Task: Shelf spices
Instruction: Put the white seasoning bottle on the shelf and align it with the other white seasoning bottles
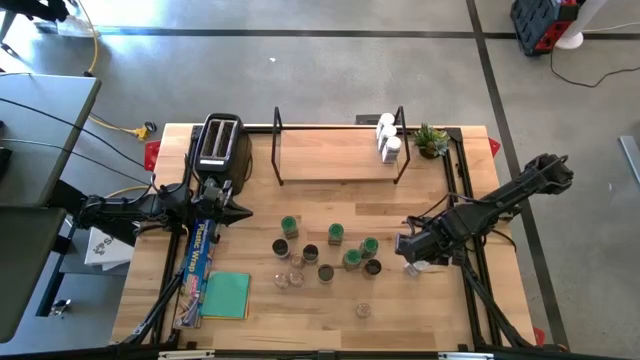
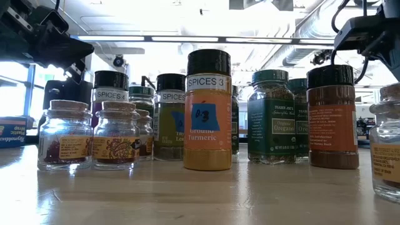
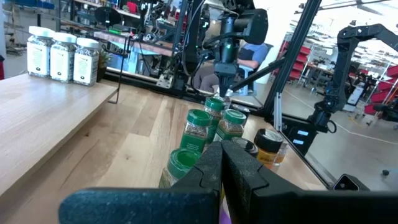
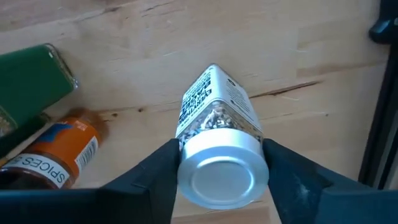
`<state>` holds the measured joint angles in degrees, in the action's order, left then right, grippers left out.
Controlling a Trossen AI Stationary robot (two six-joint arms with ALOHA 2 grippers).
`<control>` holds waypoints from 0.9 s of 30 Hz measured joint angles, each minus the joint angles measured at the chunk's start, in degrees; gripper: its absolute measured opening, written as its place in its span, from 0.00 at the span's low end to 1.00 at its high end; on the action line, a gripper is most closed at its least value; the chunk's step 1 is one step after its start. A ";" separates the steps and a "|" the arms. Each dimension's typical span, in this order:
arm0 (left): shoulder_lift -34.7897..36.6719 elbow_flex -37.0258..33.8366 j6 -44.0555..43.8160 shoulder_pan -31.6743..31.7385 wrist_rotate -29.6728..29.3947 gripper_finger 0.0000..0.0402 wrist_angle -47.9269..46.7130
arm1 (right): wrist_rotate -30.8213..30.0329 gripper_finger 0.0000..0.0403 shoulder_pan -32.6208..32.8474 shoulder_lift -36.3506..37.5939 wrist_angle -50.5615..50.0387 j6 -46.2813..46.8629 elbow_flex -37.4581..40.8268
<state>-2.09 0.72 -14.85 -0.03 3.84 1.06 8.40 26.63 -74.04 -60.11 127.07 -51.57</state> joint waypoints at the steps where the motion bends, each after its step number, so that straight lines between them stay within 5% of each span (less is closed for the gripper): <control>1: -0.02 0.02 0.02 0.00 0.00 0.00 0.00 | -0.13 0.47 0.00 0.00 0.04 -1.03 0.00; 7: -0.01 0.00 0.02 0.00 0.00 0.00 0.00 | -0.41 0.47 -1.19 0.00 0.68 -10.03 -0.02; 27: -0.02 0.01 0.02 0.01 0.01 0.00 0.02 | 1.35 0.51 -13.53 -0.02 3.15 -64.83 -0.09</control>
<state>-2.11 0.73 -14.83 -0.03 3.85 1.08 9.75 13.10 -74.06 -56.96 62.24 -51.66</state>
